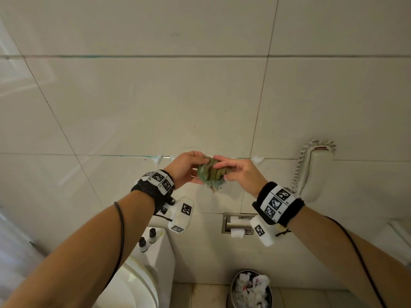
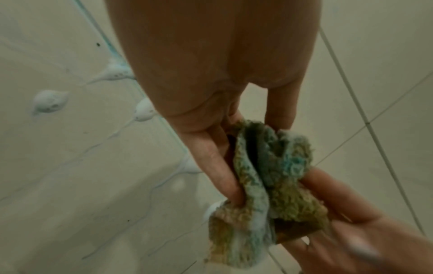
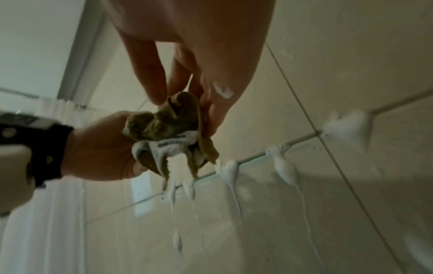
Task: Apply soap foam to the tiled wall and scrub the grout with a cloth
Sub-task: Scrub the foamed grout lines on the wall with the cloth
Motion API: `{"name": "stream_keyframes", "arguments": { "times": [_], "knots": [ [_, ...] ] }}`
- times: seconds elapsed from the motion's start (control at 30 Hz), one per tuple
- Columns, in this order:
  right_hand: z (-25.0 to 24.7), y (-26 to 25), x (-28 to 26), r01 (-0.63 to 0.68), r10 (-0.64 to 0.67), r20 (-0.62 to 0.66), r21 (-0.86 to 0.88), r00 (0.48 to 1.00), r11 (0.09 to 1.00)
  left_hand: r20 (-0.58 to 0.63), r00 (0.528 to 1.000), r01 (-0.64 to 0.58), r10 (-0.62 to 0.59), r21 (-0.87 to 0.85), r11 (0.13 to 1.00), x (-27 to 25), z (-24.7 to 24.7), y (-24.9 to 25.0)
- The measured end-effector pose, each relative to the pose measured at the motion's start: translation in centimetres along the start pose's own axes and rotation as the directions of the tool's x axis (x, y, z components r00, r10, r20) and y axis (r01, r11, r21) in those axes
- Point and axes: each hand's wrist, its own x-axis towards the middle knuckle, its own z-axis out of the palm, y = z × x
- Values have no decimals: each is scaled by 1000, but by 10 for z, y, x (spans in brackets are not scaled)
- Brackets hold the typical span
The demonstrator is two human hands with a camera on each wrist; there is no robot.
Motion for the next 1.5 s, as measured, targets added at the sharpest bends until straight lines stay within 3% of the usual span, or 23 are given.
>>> {"name": "stream_keyframes", "arguments": {
  "times": [0.1,0.2,0.3,0.5,0.67,0.93,1.1,1.17,1.23,1.33,1.4,1.5],
  "knots": [
    [-2,-3,0,-18,52,-293,117,955,993,-58,998,-24,24,0,1000,4,1,2],
    [-6,2,4,-53,62,-452,34,890,998,-95,993,-63,65,20,998,7,5,4],
    [-4,4,3,-75,39,-404,-73,914,994,-106,989,-103,105,20,994,10,12,5],
    [3,-8,-9,-131,164,-263,136,951,982,-55,988,-141,143,27,990,12,27,5],
    [-9,-12,-12,-239,319,-280,285,905,928,-4,991,-136,136,-2,991,12,50,3],
    [-31,-27,-27,-191,395,-246,583,885,790,143,987,-76,73,18,997,19,76,9],
    [-48,-26,-29,-135,469,-390,638,792,758,217,973,-91,84,22,996,22,88,24],
    [-57,-28,-26,-91,459,-469,618,754,781,185,972,-154,142,51,987,26,91,32],
    [-71,-31,-22,-23,375,-594,514,712,858,109,957,-288,269,230,930,32,88,40],
    [-93,-45,-14,-24,91,-760,98,644,995,101,898,-402,429,587,703,39,77,50],
    [-106,-57,-6,-13,-87,-805,-117,587,993,126,862,-396,491,772,497,43,68,56],
    [-120,-71,11,18,-332,-779,-382,532,924,96,829,-274,551,929,249,47,56,63]
  ]
}}
